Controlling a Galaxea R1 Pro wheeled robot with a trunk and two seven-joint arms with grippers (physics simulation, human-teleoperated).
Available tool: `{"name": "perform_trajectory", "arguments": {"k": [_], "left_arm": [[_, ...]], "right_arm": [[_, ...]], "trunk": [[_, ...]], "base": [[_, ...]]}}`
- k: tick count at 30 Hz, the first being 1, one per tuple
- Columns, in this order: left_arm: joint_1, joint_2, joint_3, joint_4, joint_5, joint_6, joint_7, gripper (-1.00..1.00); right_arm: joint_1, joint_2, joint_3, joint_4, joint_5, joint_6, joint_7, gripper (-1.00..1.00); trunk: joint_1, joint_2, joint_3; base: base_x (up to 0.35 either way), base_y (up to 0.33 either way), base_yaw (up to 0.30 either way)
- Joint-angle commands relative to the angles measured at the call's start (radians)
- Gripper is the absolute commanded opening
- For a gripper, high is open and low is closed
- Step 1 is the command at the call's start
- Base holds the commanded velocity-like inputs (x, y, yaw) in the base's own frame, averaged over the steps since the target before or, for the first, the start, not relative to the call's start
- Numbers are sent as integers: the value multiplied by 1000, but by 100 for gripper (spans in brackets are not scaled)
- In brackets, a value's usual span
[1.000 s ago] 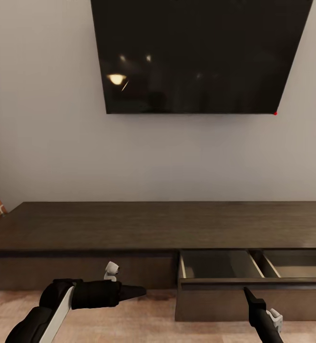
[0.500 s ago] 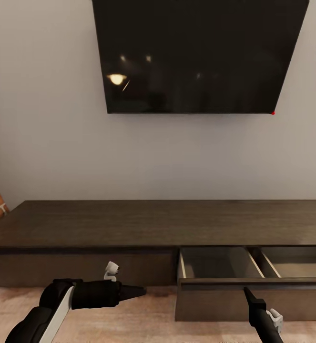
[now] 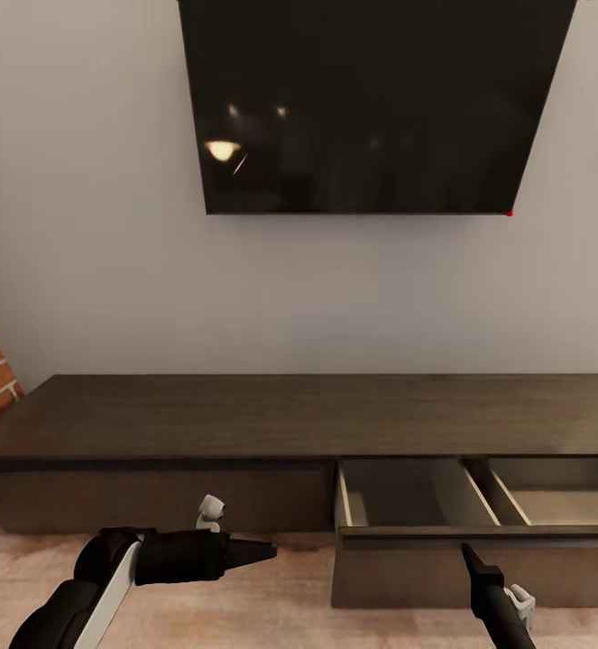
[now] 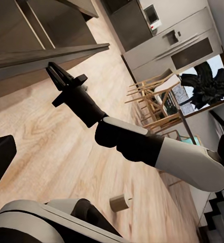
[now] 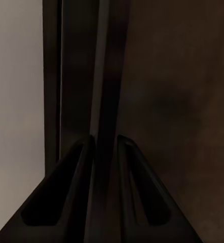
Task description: Place each of the two pumpkins and all three candles from the living room inside a cabinet in the living room (use any cabinet), then make sure every cabinet is closed, and position the cauldron so it is next to a table in the living room.
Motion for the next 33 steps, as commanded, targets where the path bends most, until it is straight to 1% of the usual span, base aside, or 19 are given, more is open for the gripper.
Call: {"name": "perform_trajectory", "arguments": {"k": [1,13,33], "left_arm": [[-1,1,-1,0,4,6,0,100],[-1,1,-1,-1,4,6,0,100],[-1,1,-1,-1,4,6,0,100]], "right_arm": [[0,0,-2,20,-8,9,2,-100],[0,1,-2,21,-9,9,0,-100],[0,1,-3,22,-10,10,-6,-100]], "trunk": [[0,0,-1],[0,0,-1],[0,0,-1]], "base": [[-80,0,0],[-72,0,0],[-22,0,0]]}}
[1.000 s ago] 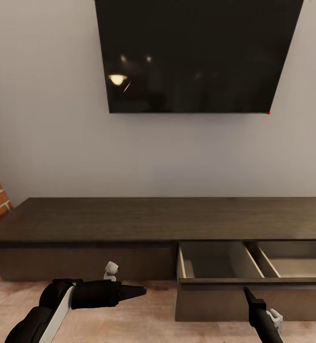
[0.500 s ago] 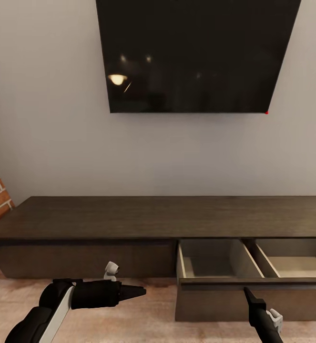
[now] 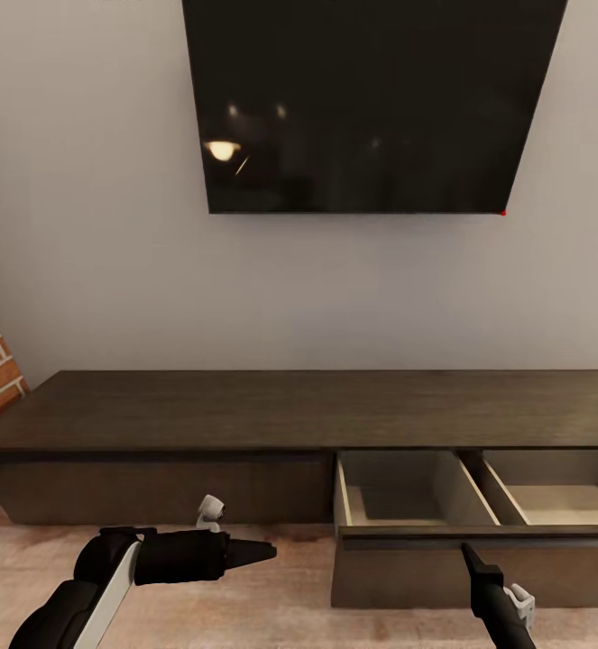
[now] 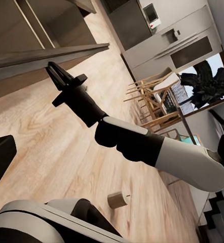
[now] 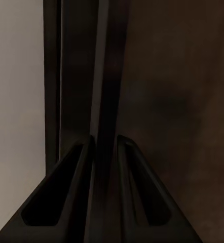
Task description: Place each of the two pumpkins and all three candles from the living room inside a cabinet in the living room (use any cabinet), then make sure every cabinet is closed, and position the cauldron so it is next to a table in the living room.
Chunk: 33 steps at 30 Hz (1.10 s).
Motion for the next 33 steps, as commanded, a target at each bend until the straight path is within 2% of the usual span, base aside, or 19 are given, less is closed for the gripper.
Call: {"name": "perform_trajectory", "arguments": {"k": [1,33], "left_arm": [[-1,1,-1,0,4,6,0,100],[-1,1,-1,0,4,6,0,100]], "right_arm": [[0,0,-3,27,-9,10,2,-100],[0,3,-3,28,-9,6,-11,-100]], "trunk": [[0,0,-1],[0,0,-1]], "base": [[-81,0,0],[-36,0,0]]}}
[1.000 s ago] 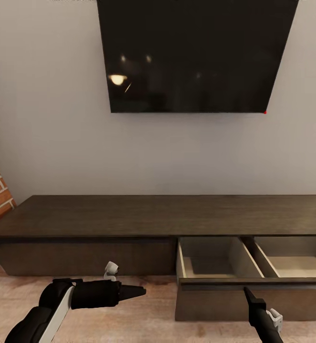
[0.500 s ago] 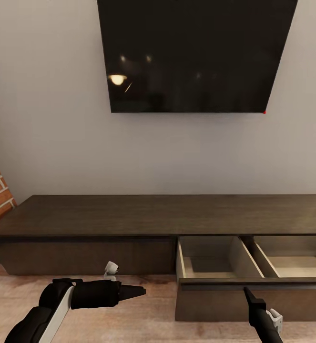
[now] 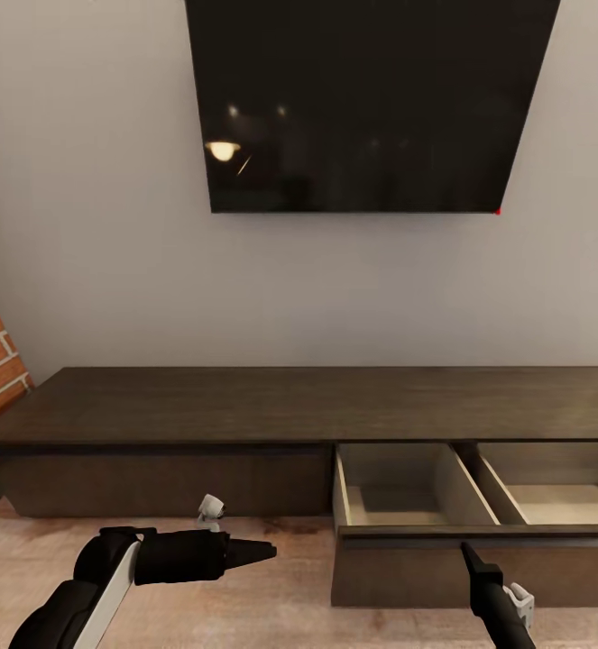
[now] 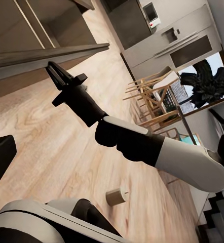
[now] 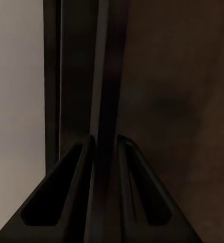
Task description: Place each of the two pumpkins and all three candles from the living room inside a cabinet in the living room (use any cabinet), then make sure every cabinet is closed, and position the cauldron so it is next to a table in the living room.
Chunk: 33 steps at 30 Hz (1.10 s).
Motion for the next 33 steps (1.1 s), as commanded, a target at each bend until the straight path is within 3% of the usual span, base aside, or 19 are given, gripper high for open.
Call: {"name": "perform_trajectory", "arguments": {"k": [1,20,33], "left_arm": [[-1,1,-1,0,4,6,0,100],[-1,1,0,0,4,6,-1,100],[-1,1,1,0,4,6,-3,100]], "right_arm": [[0,0,-2,37,-8,10,2,-100],[0,-1,-2,66,-8,9,1,-100],[0,-1,-2,67,-8,-37,1,-100]], "trunk": [[0,0,-1],[0,0,-1],[0,0,-1]], "base": [[-115,0,0],[-31,0,0],[-17,0,0]]}}
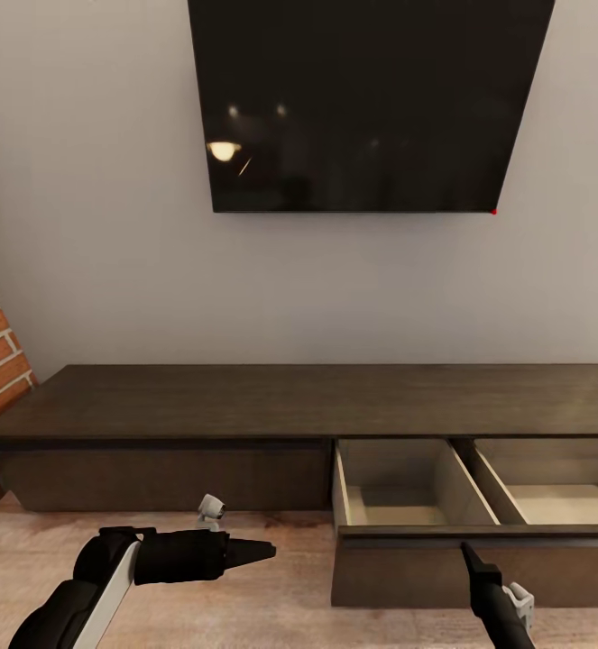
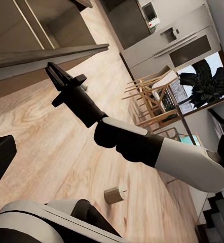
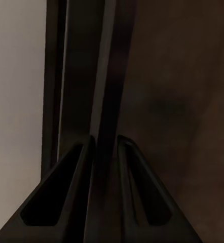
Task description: Place each of the two pumpkins and all three candles from the living room inside a cabinet in the living room (use any cabinet), then make sure every cabinet is closed, and position the cauldron so it is next to a table in the living room.
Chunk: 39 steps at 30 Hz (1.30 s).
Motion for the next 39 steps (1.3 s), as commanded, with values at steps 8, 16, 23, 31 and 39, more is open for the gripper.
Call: {"name": "perform_trajectory", "arguments": {"k": [8,16,23,31,39], "left_arm": [[0,1,-1,0,4,6,0,100],[0,1,-1,0,4,6,-1,100],[0,1,-1,0,4,6,0,100],[0,1,-2,0,4,6,0,100],[0,1,-2,-1,4,6,0,100]], "right_arm": [[0,-1,-20,64,-22,-3,-6,-100],[0,-1,-20,63,-22,-1,-6,-100],[0,-1,-20,62,-22,-2,-8,-100],[0,2,-20,62,-23,-5,-9,-100],[0,1,-20,62,-22,-5,-9,-100]], "trunk": [[0,0,-1],[0,0,-1],[0,0,-1],[0,0,-1],[0,0,-1]], "base": [[-2,0,0],[-26,0,0],[-76,0,0],[-3,0,0],[-2,0,0]]}}
